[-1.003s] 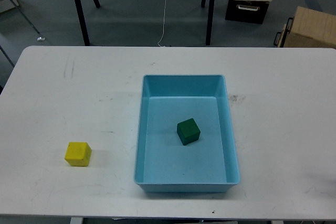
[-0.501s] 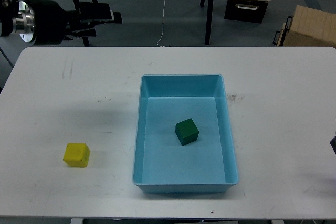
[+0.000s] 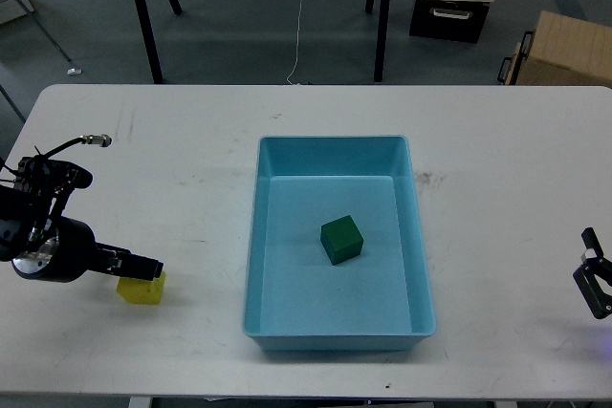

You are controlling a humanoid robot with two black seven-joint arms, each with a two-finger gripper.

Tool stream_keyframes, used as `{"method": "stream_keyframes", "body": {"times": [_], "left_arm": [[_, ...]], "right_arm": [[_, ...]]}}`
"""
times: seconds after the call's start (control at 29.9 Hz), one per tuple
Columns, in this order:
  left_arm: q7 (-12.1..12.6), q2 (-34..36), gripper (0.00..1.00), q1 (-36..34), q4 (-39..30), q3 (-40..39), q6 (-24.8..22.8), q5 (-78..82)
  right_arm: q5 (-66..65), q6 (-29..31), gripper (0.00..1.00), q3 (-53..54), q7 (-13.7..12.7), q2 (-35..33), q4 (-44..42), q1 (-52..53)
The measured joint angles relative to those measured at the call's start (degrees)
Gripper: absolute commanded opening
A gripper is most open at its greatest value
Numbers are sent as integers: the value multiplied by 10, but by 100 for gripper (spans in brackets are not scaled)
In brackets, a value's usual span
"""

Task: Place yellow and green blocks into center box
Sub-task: 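Lower the left gripper onto the yellow cube and close it, then lift the yellow cube and carry it into the blue bin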

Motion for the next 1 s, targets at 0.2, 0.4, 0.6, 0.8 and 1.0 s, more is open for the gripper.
{"method": "stream_keyframes", "body": {"times": [0.2, 0.4, 0.6, 0.8, 1.0], "left_arm": [[4, -5, 100, 46, 14, -35, 0, 16], [7, -17, 100, 69, 25, -40, 0, 20], [31, -40, 60, 96, 34, -64, 0, 42], [65, -52, 13, 106, 36, -73, 0, 95], [71, -56, 0, 112, 38, -84, 0, 104]], "right_arm": [[0, 0, 100, -1, 0, -1, -2, 3], [0, 0, 100, 0, 0, -2, -2, 1], [0, 3, 100, 1, 0, -3, -3, -4], [0, 4, 100, 6, 0, -4, -3, -7], [0, 4, 100, 9, 0, -5, -4, -11]]}}
